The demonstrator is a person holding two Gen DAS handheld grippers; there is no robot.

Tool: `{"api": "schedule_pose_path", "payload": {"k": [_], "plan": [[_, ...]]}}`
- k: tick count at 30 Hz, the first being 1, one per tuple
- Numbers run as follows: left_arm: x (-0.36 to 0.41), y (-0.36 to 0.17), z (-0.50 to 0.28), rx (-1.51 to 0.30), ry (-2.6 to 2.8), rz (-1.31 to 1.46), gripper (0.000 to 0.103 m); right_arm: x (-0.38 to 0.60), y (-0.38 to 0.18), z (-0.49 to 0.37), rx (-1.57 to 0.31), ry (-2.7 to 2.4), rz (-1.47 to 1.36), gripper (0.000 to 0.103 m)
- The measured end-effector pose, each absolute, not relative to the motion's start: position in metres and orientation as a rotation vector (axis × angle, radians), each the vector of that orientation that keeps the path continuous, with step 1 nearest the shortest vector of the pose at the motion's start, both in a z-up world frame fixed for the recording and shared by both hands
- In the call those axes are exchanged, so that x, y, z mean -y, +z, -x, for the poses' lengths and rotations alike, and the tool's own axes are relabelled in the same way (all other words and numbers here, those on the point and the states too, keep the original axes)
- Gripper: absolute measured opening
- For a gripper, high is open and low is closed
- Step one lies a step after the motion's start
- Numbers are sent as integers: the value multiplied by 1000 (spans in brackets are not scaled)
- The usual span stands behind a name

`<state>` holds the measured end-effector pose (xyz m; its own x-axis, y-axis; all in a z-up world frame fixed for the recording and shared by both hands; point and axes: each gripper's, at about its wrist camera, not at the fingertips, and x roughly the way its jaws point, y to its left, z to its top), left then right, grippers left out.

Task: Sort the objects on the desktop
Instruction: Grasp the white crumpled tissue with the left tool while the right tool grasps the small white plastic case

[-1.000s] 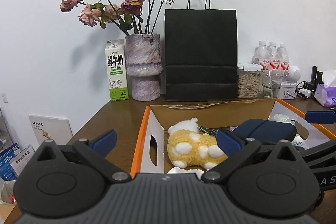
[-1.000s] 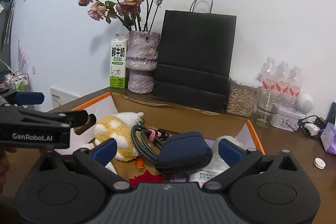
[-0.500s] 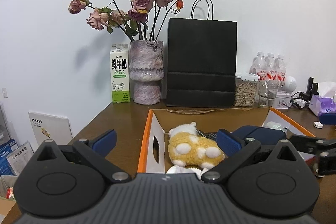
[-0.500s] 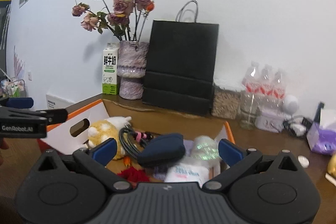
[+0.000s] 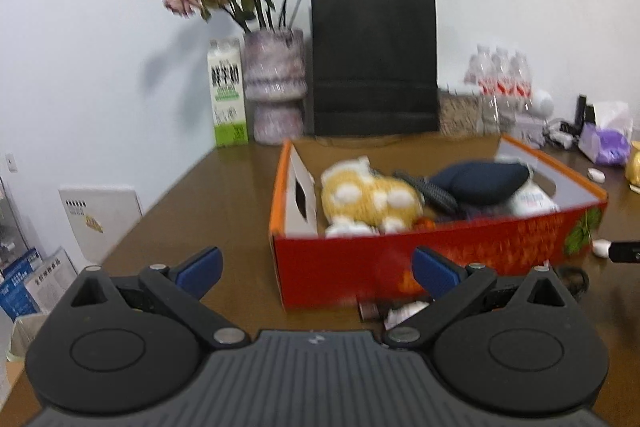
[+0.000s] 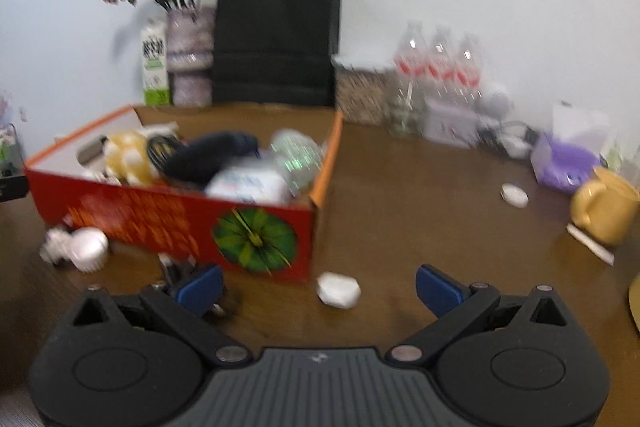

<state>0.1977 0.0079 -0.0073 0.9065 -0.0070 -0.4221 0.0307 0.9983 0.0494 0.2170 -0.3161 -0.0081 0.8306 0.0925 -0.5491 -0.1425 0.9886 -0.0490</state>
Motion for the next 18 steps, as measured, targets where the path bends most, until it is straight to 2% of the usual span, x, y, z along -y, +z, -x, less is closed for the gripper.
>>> {"api": "schedule_pose_path", "payload": {"k": [3, 6, 14, 18], "plan": [[-5, -15, -198, -473, -42, -53, 99, 322, -17, -224, -612, 95, 82, 98], [2, -18, -197, -496, -79, -62, 88, 327, -21, -231, -634, 90, 62, 93], [21, -31, -204, -566, -181, -81, 50, 331, -27, -245, -665, 99, 15, 73], [28, -36, -209, -584, -203, -94, 38, 332, -29, -249, -671, 117, -8, 65]]}}
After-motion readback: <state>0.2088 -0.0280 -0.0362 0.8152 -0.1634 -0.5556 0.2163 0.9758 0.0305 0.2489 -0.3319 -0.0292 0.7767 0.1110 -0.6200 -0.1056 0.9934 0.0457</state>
